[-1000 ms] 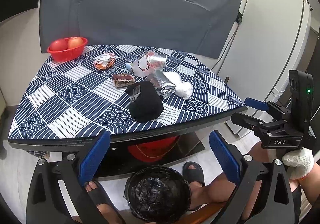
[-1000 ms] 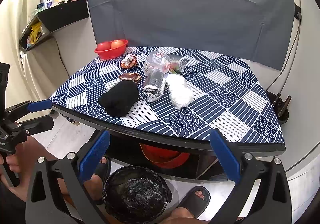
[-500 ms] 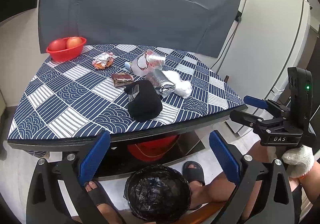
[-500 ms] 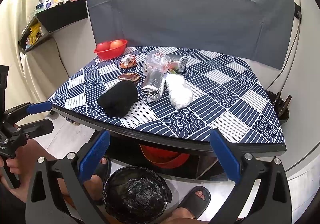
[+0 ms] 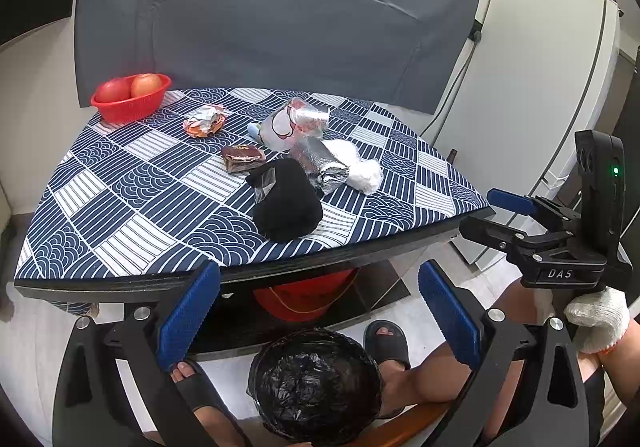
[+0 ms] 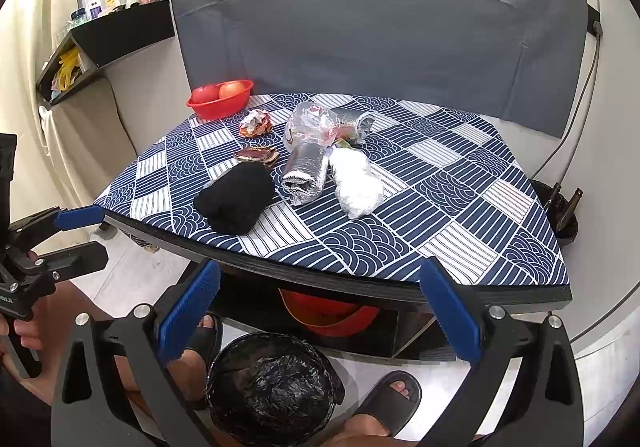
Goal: Collect trash
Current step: 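Grasp the black cloth with the left tool while the right tool grasps a white plastic ball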
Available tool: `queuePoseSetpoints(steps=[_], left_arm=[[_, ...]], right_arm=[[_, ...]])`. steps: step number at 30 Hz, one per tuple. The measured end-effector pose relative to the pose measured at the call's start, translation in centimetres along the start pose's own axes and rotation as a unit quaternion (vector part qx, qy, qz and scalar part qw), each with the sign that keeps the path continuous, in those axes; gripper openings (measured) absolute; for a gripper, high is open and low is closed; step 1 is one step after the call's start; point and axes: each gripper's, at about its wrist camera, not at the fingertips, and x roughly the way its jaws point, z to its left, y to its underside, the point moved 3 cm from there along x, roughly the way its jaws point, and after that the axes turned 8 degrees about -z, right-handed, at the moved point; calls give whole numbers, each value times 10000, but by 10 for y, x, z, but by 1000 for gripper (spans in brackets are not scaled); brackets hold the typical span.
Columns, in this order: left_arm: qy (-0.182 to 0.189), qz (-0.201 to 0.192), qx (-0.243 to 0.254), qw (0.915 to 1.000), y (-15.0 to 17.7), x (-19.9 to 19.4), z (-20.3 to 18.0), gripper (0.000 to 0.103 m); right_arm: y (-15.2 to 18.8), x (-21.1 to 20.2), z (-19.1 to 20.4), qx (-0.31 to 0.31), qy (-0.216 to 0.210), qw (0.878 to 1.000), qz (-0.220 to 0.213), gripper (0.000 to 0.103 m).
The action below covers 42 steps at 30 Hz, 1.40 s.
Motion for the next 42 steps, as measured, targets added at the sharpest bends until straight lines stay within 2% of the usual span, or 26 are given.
queuePoseSetpoints(steps=[12, 21, 28, 34, 42], left_arm=[[2, 26, -50, 10000, -3, 7, 1, 96], [38, 98, -73, 9999, -10, 21, 3, 96], [-17, 226, -267, 9994, -25, 42, 20, 96], [9, 377, -707, 9968, -38, 65, 47, 96], [235, 710, -456, 9962, -48, 105, 47, 96]], right_arm=[[-5, 6, -4, 41, 5, 10000, 23, 99], [-11, 27, -4, 78, -105, 9998, 177, 99], [-22, 52, -15, 217, -142, 9995, 194, 99], [-38, 69, -35, 497, -154, 9986, 107, 99], [-50, 102, -56, 513, -209, 9980, 317, 99]])
